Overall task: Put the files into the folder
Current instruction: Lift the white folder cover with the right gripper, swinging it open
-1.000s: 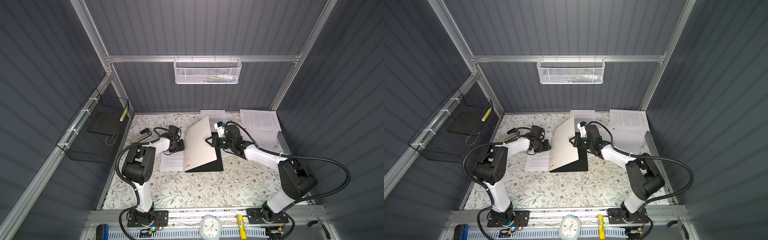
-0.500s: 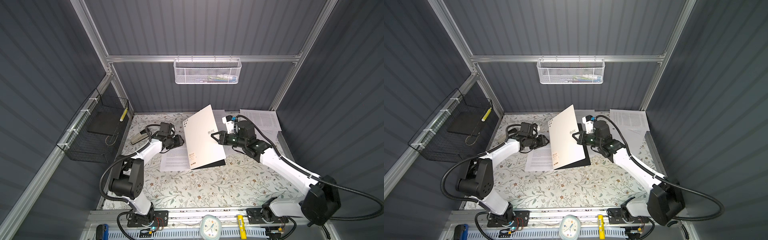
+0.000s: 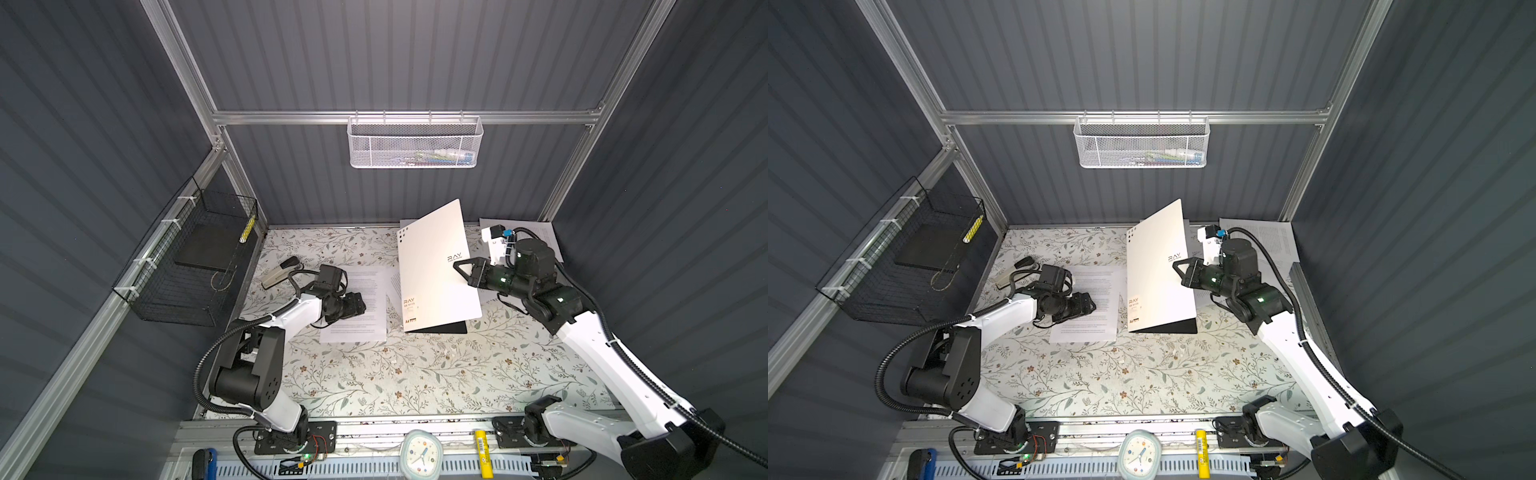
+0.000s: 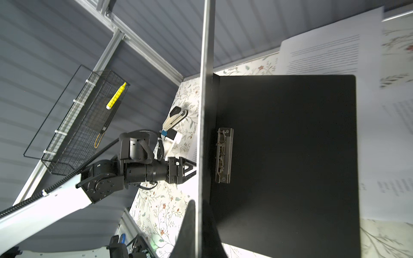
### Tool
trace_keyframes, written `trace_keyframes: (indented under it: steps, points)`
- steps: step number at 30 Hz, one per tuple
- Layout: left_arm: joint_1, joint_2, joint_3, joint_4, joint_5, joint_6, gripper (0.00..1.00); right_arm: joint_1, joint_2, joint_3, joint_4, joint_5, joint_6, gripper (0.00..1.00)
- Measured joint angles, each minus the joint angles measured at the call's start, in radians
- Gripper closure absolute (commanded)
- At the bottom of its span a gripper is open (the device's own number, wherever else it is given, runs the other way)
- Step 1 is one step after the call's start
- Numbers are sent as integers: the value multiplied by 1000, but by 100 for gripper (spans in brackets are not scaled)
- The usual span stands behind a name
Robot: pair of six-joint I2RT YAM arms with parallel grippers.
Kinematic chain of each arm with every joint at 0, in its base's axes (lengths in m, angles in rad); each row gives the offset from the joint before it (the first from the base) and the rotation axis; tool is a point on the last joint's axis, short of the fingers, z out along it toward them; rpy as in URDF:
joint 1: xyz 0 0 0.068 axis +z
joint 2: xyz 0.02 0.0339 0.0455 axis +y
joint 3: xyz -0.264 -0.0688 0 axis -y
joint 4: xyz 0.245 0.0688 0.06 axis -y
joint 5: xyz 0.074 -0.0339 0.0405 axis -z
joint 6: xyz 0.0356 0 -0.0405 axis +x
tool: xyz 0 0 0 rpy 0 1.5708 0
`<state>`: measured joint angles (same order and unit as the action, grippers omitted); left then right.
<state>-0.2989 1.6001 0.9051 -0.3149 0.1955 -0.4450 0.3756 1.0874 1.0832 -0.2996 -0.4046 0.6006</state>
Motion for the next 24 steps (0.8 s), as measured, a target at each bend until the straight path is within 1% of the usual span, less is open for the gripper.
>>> trace_keyframes:
  steps: [5, 10, 14, 18, 20, 24]
  points:
    - [-26, 75, 17, 40, 14, 3, 18, -53, -55, 8, -57, -5, -10, 100]
    - [-79, 177, 116, 92, 20, 3, 18, -101, -92, 21, -103, -19, -24, 100]
    - [-148, 283, 232, 138, 22, -12, 18, -125, -121, 26, -145, -21, -34, 100]
    - [-238, 396, 369, 177, 22, -40, 18, -131, -138, 26, -175, -20, -37, 100]
    - [-285, 460, 451, 189, 23, -57, 18, -132, -145, 25, -185, -19, -37, 100]
    - [-348, 581, 618, 200, 34, -82, 19, -132, -154, 24, -201, -16, -41, 100]
